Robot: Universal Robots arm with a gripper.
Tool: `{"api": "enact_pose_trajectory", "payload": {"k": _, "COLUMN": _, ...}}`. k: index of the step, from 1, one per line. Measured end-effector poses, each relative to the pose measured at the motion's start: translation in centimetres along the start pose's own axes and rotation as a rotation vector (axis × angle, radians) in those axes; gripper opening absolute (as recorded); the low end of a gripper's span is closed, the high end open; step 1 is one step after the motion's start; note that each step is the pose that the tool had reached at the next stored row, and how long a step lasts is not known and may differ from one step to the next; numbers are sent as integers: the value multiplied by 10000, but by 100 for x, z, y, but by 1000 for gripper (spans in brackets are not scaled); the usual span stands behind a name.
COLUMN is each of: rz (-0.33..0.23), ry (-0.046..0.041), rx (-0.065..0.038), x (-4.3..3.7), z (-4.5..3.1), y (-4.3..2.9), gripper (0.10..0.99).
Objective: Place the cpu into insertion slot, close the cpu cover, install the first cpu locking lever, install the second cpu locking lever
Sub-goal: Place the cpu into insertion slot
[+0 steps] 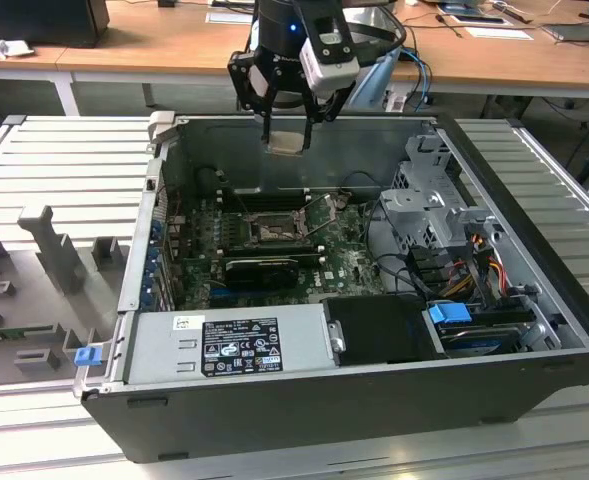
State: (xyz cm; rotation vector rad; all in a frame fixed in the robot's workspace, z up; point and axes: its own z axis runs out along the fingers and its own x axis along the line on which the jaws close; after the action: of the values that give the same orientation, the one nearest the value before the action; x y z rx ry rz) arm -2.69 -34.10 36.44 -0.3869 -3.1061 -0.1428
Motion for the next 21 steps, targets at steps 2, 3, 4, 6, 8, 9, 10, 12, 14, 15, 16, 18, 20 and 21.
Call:
{"api": "enact_pose_trajectory", "payload": {"k": 2, "rz": 251, "ry": -23, "rx": -5, "x": 0, "z": 4, "y": 0, "gripper": 525}}
{"api": "enact_pose_trajectory", "payload": {"k": 3, "rz": 348, "ry": -31, "rx": -7, "x": 0, "z": 5, "y": -1, "gripper": 525}}
{"api": "enact_pose_trajectory", "payload": {"k": 4, "rz": 397, "ry": -36, "rx": -7, "x": 0, "z": 5, "y": -1, "gripper": 525}}
{"api": "enact_pose_trajectory", "payload": {"k": 6, "rz": 592, "ry": -53, "rx": -11, "x": 0, "z": 7, "y": -1, "gripper": 525}}
{"api": "enact_pose_trajectory", "payload": {"k": 8, "rz": 864, "ry": -78, "rx": -16, "x": 0, "z": 9, "y": -1, "gripper": 525}}
{"api": "enact_pose_trajectory", "payload": {"k": 9, "rz": 1015, "ry": -92, "rx": -20, "x": 0, "z": 10, "y": -1, "gripper": 525}}
{"api": "enact_pose_trajectory", "payload": {"k": 10, "rz": 1278, "ry": -115, "rx": -24, "x": 0, "z": 11, "y": -1, "gripper": 525}}
{"api": "enact_pose_trajectory", "payload": {"k": 12, "rz": 1633, "ry": -147, "rx": -32, "x": 0, "z": 14, "y": -1, "gripper": 525}}
{"api": "enact_pose_trajectory", "payload": {"k": 14, "rz": 1852, "ry": -167, "rx": -38, "x": -1, "z": 18, "y": -1, "gripper": 525}}
{"api": "enact_pose_trajectory", "payload": {"k": 15, "rz": 1950, "ry": -175, "rx": -42, "x": -1, "z": 24, "y": -2, "gripper": 525}}
{"api": "enact_pose_trajectory", "payload": {"k": 16, "rz": 2038, "ry": -183, "rx": -38, "x": -4, "z": 42, "y": -21, "gripper": 525}}
{"api": "enact_pose_trajectory", "payload": {"k": 18, "rz": 2082, "ry": -189, "rx": -39, "x": -10, "z": 68, "y": -43, "gripper": 525}}
{"api": "enact_pose_trajectory", "payload": {"k": 20, "rz": 2271, "ry": -217, "rx": -10, "x": -11, "z": 70, "y": -43, "gripper": 525}}
{"api": "enact_pose_trajectory", "payload": {"k": 21, "rz": 2372, "ry": -228, "rx": -6, "x": -11, "z": 71, "y": -43, "gripper": 525}}
